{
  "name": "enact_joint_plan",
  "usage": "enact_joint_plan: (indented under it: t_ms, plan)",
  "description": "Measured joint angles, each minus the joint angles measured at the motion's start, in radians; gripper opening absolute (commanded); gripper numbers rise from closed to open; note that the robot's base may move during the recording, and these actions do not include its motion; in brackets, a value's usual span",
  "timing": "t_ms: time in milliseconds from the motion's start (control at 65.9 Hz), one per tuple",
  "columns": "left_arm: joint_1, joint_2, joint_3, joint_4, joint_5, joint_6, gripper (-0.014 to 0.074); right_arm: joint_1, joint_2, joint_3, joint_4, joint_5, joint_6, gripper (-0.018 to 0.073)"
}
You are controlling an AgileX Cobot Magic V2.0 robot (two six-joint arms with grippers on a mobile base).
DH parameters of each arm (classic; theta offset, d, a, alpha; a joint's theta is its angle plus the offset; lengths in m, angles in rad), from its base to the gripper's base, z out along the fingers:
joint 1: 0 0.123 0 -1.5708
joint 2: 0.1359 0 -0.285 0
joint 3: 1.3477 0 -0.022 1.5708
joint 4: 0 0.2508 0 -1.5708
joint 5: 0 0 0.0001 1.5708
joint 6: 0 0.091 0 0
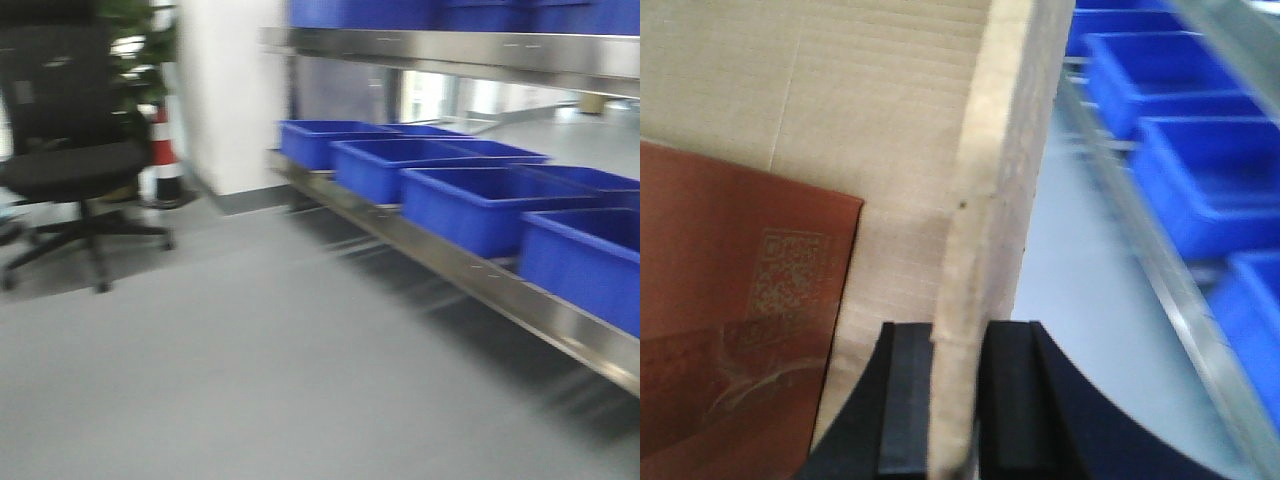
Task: Stack two boxes on right shelf middle
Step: 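Drive the base past the red table toward the steel shelf rack, then approach the middle shelf level holding the boxes with both grippers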
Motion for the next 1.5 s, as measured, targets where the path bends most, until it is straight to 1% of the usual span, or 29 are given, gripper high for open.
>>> enact_joint_plan:
  t_ms: [1502]
  plan:
    - [0.000,0.000,0.000,0.000,0.000,0.000,-0.0111,0.000,0.000,0.000,0.000,-0.002,-0.001,-0.0155]
